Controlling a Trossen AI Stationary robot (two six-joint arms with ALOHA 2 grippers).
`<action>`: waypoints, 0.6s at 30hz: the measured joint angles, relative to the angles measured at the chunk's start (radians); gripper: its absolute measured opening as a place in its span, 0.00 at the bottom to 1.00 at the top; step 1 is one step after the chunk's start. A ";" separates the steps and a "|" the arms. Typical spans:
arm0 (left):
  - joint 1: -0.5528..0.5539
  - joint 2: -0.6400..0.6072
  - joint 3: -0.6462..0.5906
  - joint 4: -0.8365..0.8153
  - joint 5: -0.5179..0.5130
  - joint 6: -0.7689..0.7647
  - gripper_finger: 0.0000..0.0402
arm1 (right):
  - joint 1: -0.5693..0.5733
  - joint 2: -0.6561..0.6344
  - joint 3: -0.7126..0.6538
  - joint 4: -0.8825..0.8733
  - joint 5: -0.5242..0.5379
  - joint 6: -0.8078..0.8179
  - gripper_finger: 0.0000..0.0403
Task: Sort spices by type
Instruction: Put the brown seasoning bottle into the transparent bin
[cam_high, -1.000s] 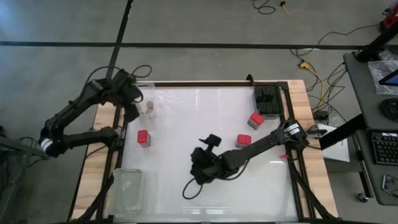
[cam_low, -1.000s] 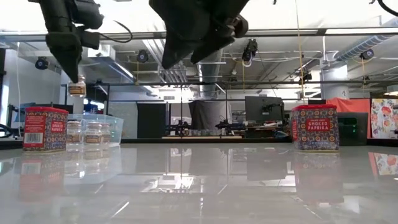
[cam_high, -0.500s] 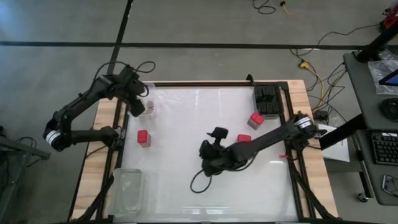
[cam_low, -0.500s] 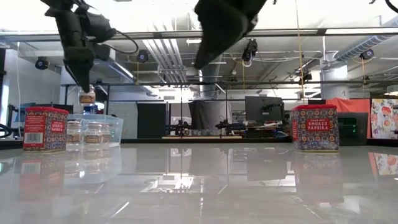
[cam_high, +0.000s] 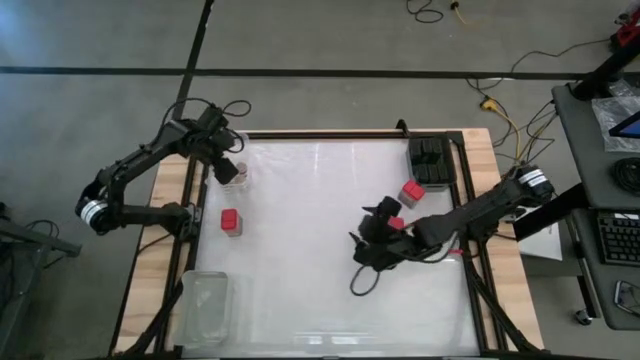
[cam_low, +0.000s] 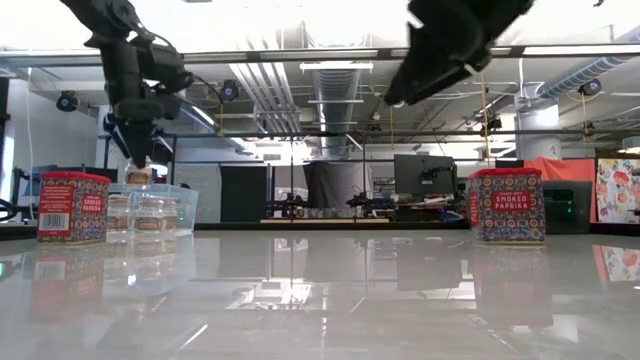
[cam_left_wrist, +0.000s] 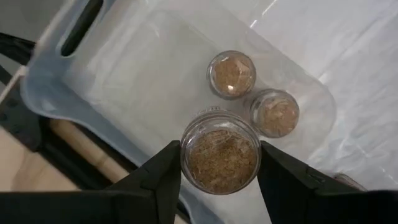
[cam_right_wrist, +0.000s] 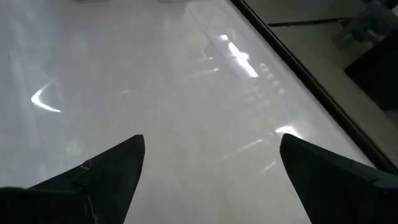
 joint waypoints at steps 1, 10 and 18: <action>0.000 0.004 -0.015 0.016 0.000 0.000 0.40 | 0.013 -0.017 -0.021 0.011 0.000 0.000 0.90; 0.009 0.039 -0.057 0.112 -0.055 -0.011 0.40 | 0.117 -0.098 -0.113 0.097 -0.002 0.055 0.90; 0.015 0.119 -0.055 0.123 -0.085 -0.010 0.40 | 0.155 -0.084 -0.125 0.095 -0.001 0.154 0.90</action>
